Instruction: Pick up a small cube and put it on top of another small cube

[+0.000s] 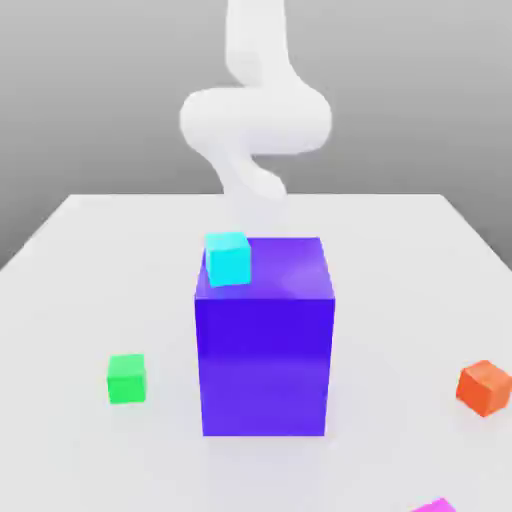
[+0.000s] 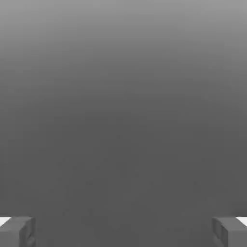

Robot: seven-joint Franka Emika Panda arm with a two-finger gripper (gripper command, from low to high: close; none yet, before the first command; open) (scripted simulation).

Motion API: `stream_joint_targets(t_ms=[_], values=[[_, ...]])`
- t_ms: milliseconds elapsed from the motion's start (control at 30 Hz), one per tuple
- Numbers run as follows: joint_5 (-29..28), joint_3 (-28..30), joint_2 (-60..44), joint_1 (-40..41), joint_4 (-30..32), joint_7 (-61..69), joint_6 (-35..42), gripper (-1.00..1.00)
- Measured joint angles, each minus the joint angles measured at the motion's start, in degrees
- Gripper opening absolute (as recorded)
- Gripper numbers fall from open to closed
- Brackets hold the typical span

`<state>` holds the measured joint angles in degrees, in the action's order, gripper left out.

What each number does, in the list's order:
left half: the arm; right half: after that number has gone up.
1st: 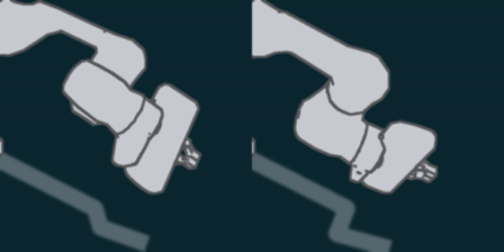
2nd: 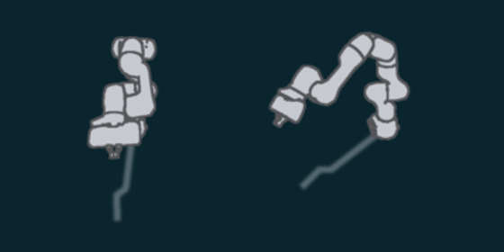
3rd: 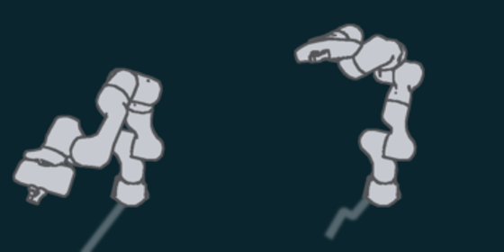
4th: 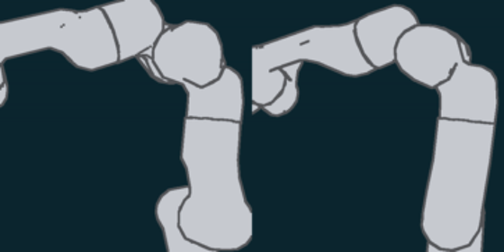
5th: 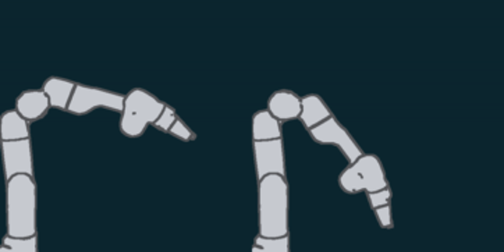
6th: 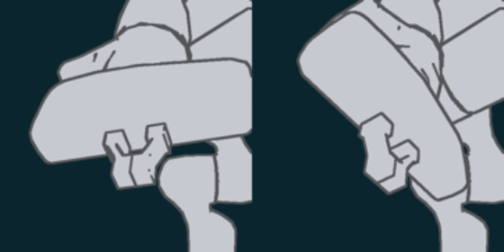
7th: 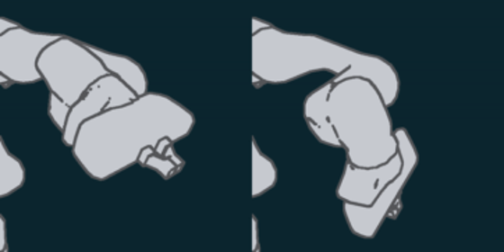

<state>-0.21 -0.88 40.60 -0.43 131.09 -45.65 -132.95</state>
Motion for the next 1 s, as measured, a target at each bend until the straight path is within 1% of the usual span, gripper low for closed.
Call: stream_joint_targets(t_ms=[567, 1000], values=[[-3.53, -6.29, -35.65, -3.58, -4.68, -0.18, -8.03, 0.00], [-7.22, -8.32, -62.74, -8.62, -8.25, -1.02, -14.03, 0.00]])
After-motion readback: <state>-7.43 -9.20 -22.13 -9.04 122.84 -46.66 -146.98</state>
